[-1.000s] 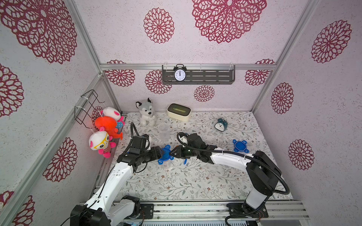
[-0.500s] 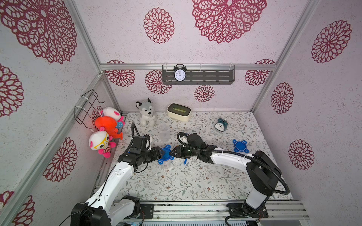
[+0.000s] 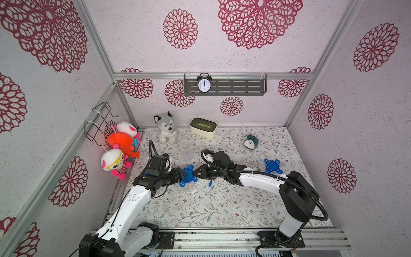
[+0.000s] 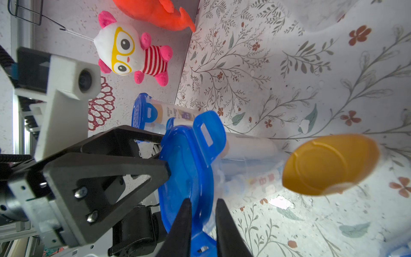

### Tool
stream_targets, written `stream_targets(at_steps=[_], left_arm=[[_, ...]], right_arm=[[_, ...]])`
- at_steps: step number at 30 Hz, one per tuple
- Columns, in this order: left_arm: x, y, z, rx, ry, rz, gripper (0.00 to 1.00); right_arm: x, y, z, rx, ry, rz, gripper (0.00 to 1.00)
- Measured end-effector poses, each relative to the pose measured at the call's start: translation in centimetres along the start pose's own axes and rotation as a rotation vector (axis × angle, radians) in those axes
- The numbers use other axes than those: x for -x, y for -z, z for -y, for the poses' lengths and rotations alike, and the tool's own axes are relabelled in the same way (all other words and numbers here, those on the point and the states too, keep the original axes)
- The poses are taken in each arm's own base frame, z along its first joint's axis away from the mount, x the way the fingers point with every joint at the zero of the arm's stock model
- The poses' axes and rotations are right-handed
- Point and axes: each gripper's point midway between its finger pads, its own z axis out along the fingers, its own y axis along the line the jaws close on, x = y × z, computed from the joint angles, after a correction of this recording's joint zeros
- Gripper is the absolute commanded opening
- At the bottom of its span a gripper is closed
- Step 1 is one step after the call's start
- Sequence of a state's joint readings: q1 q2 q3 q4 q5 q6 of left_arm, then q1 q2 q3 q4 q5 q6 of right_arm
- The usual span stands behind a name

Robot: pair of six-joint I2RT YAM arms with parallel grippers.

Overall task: Pack away toiletry kits
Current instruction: Adjust the lid on the container.

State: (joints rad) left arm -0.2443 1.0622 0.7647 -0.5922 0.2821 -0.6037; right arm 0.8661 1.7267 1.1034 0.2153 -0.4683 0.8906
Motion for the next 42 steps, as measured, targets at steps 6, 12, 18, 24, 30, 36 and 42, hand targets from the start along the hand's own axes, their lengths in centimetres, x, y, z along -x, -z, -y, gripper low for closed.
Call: stream_targets(at_steps=[6, 12, 18, 24, 30, 36, 42], left_arm=[[0.0, 0.0, 0.0, 0.000, 0.000, 0.001, 0.64], [0.0, -0.1, 0.0, -0.003, 0.005, -0.002, 0.66], [0.0, -0.1, 0.1, -0.008, 0.012, -0.005, 0.68], [0.0, -0.1, 0.0, -0.001, 0.012, -0.002, 0.67], [0.1, -0.1, -0.1, 0.009, 0.011, 0.000, 0.67], [0.4, 0.2, -0.3, 0.045, -0.003, -0.005, 0.83], [2.7, 2.5, 0.3, 0.113, -0.049, 0.042, 1.00]], right_arm=[[0.3, -0.2, -0.1, 0.002, 0.002, 0.004, 0.19], [0.5, -0.2, -0.1, 0.000, 0.007, 0.004, 0.18], [0.9, -0.6, -0.1, -0.001, 0.010, 0.005, 0.17], [1.0, -0.7, -0.1, 0.001, 0.019, 0.004, 0.23], [0.9, -0.3, 0.2, -0.008, 0.026, 0.009, 0.35], [0.9, 2.1, 1.9, -0.057, 0.019, 0.057, 0.45], [3.4, 8.6, 3.5, -0.128, 0.032, 0.208, 0.52]])
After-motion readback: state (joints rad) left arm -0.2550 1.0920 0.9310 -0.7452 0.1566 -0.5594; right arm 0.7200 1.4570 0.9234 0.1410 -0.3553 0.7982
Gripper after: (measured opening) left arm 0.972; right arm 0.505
